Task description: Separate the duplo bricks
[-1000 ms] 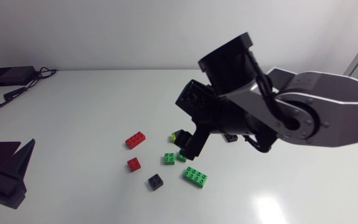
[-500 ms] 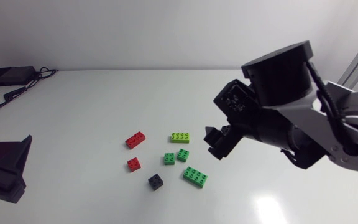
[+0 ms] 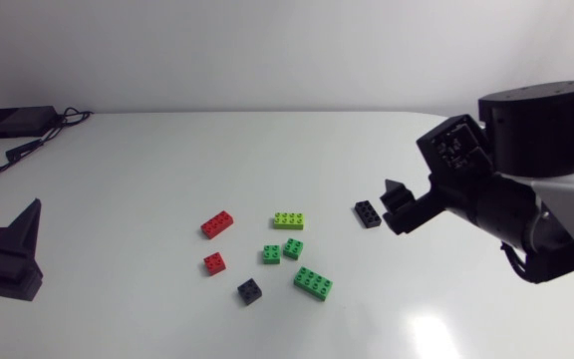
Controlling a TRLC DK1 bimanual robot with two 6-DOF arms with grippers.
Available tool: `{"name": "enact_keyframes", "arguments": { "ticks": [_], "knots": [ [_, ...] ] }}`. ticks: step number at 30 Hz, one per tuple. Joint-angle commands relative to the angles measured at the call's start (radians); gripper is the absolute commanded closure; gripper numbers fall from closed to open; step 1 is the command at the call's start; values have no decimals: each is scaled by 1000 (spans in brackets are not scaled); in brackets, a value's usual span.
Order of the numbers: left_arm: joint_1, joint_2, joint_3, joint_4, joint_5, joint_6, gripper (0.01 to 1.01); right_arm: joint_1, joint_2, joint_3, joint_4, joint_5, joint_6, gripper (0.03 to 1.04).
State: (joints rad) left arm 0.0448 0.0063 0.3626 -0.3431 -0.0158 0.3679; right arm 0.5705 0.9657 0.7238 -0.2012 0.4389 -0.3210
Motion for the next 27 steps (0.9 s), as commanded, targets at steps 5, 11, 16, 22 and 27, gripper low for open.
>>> {"name": "enact_keyframes", "arguments": {
  "ticks": [5,11,16,22,27],
  "knots": [
    [-6,-17,-48,67,-7,-139,44,-78,-116,-104,88,12,-7,66],
    [-6,-17,-67,105,-7,-165,44,-89,-217,-218,178,37,-85,66],
    [-6,-17,-80,110,-7,-167,44,-110,-278,-267,192,92,-122,66],
    [-8,-19,-90,107,-7,-167,44,-110,-407,-362,247,138,-204,66],
    [-25,-19,-94,101,-7,-170,44,-110,-522,-445,247,139,-228,66]
  ]
}}
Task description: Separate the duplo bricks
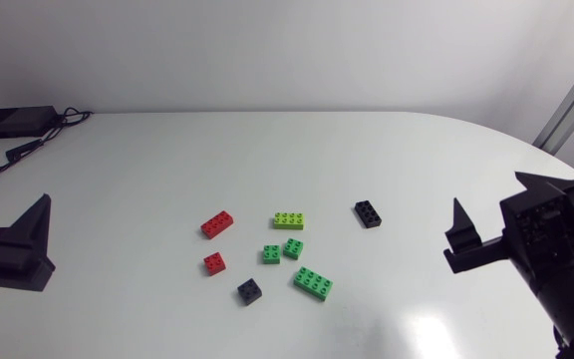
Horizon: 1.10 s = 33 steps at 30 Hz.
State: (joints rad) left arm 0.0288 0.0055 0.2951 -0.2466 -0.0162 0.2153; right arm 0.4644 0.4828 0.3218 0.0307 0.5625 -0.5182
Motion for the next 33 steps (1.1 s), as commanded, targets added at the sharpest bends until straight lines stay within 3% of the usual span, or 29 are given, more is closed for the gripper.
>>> {"name": "enact_keyframes", "arguments": {
  "ticks": [1,20,23,26,33],
  "knots": [
    [-12,-18,-28,4,-7,-17,44,-1,-59,-56,15,16,-32,66],
    [-75,-18,-79,-5,-8,-16,44,23,-342,-271,58,-39,-105,66],
    [-79,-18,-79,-5,-8,-17,44,28,-372,-288,51,-49,-121,66],
    [-81,-18,-85,-5,-8,-17,44,28,-391,-325,63,-52,-195,66],
    [-82,-19,-97,-5,-11,-17,44,28,-391,-328,43,-53,-198,66]
  ]
}}
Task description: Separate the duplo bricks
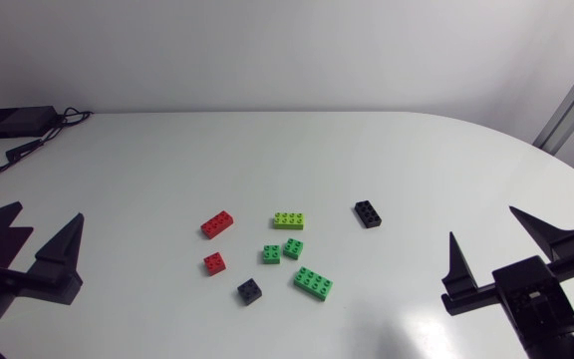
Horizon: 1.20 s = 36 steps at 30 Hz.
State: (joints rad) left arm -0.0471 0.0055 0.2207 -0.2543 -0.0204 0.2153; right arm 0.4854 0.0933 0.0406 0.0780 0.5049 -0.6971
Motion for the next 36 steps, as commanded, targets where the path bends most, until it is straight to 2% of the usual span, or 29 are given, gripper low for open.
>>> {"name": "enact_keyframes", "arguments": {
  "ticks": [1,8,13,16,20,22,24,27,32,34,36],
  "knots": [
    [-7,-18,-23,4,-10,-17,44,4,2,-45,-3,6,-19,66],
    [-7,-18,-26,6,-23,-14,44,-59,-6,-45,-7,6,-13,66],
    [-7,-18,-29,12,-29,-11,44,-136,-66,-45,-9,6,34,66],
    [-7,-19,-30,13,-32,-13,44,-200,-99,-45,-4,6,119,66],
    [-7,-19,-32,12,-33,-13,44,-246,-98,-47,-7,0,186,66],
    [-7,-19,-34,12,-41,-11,44,-314,-96,-45,-9,-12,338,66],
    [-7,-18,-34,12,-46,-11,44,-360,-98,-47,-9,-29,419,66],
    [-7,-19,-34,12,-49,-10,44,-426,-99,-47,-9,-129,473,66],
    [-7,-19,-32,12,-53,-8,44,-516,-99,-45,-66,-491,476,66],
    [-7,-19,-32,12,-53,-8,44,-541,-101,-44,-70,-545,505,66],
    [-10,-19,-37,13,-53,-11,44,-559,-99,-44,-70,-552,587,66]
  ]
}}
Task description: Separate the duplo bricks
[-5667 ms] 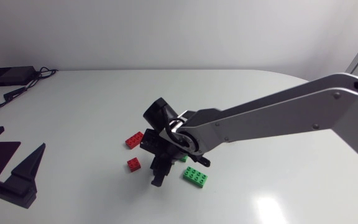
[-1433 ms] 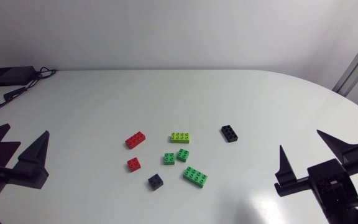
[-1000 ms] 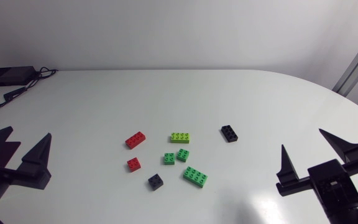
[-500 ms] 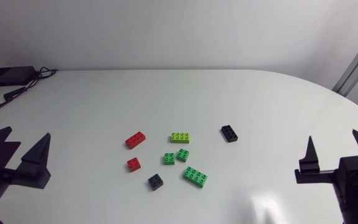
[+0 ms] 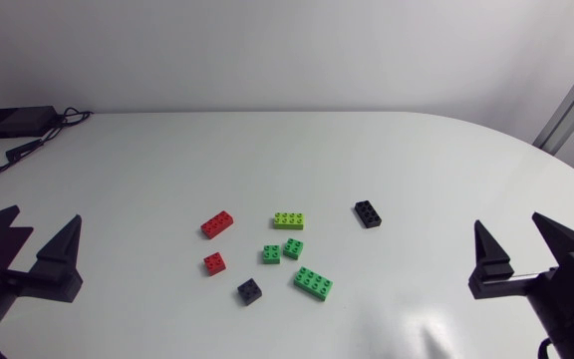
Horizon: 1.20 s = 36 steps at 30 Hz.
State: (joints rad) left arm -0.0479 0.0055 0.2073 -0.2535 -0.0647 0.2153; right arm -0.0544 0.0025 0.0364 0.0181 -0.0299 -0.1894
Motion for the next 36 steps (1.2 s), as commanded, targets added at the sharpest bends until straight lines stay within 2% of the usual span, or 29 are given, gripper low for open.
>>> {"name": "enact_keyframes", "arguments": {
  "ticks": [1,15,25,36],
  "knots": [
    [-10,-19,-26,13,-9,-11,44,-30,-9,-39,-9,-22,110,66],
    [-13,-19,-124,181,-43,7,44,-85,-10,-41,5,-53,123,66],
    [-23,-19,-201,289,-55,25,44,-64,-10,-43,8,-82,123,66],
    [-29,-21,-210,289,-70,45,44,-51,-10,-43,9,-97,127,66]
  ]
}}
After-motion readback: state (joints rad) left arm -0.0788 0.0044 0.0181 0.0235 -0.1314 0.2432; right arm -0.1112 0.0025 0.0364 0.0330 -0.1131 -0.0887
